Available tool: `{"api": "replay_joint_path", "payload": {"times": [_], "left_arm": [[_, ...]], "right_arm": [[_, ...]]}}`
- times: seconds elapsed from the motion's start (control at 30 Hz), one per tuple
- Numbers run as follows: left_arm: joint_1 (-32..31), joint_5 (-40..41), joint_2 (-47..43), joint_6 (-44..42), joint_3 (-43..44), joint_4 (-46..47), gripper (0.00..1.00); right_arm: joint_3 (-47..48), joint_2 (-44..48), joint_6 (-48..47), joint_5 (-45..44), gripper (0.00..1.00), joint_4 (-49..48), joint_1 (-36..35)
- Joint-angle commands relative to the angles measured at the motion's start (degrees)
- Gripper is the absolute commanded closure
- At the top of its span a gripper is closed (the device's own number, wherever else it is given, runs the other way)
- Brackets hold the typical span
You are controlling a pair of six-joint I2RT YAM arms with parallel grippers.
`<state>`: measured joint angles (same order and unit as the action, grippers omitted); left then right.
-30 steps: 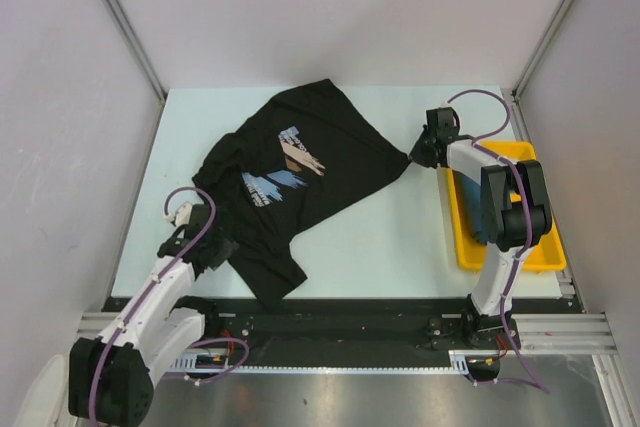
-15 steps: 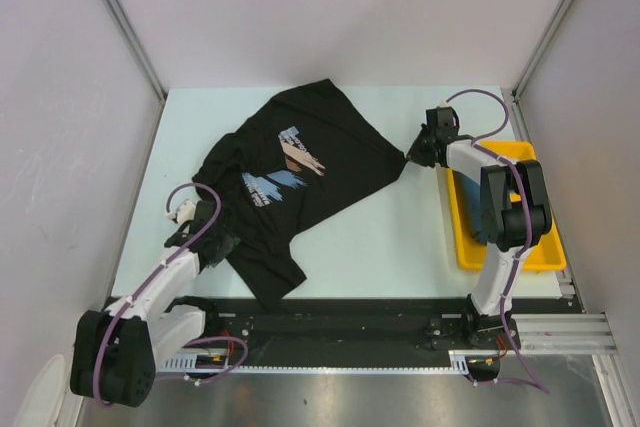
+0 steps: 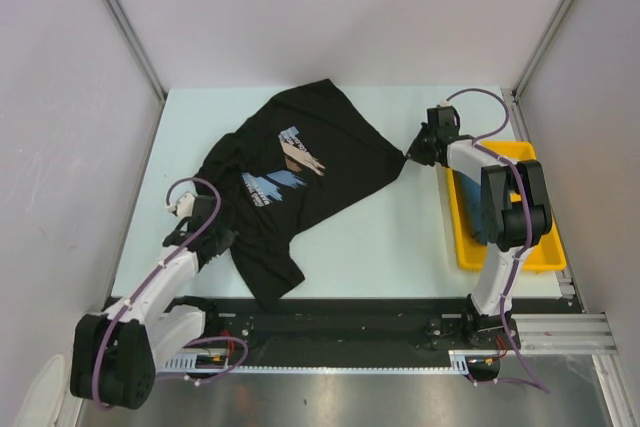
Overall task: Roll the t-shirts
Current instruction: Flatten out the T-shirt at the center of the board.
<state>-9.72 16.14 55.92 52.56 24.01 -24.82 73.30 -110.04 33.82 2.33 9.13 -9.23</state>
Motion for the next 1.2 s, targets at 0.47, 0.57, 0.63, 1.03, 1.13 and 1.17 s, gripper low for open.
{"api": "replay_joint_path", "payload": {"times": [0.47, 0.57, 0.63, 1.03, 1.13, 1.17], "left_arm": [[0.3, 2.9, -13.1, -12.3, 54.2, -13.9, 1.00], [0.3, 3.5, -11.8, -14.0, 64.2, -15.6, 1.00], [0.3, 3.6, -10.7, -14.6, 70.7, -17.1, 1.00], [0.4, 2.9, -1.3, -15.2, 77.2, -9.9, 1.00], [0.7, 2.9, 4.4, -16.5, 77.9, -4.1, 1.00], [1.0, 2.0, 6.3, -16.7, 78.6, -2.9, 1.00]], "right_arm": [[11.2, 30.0, 5.0, 2.4, 1.00, 5.5, 3.1], [19.0, 34.4, 5.1, 1.0, 1.00, 9.8, 3.3], [25.0, 36.4, 5.2, 1.0, 1.00, 12.0, 3.3], [35.0, 33.8, 3.4, 1.2, 1.00, 10.3, 3.3], [34.8, 28.9, 4.0, 2.1, 1.00, 6.4, 3.5], [35.3, 27.4, 4.3, 2.4, 1.00, 5.5, 3.9]]}}
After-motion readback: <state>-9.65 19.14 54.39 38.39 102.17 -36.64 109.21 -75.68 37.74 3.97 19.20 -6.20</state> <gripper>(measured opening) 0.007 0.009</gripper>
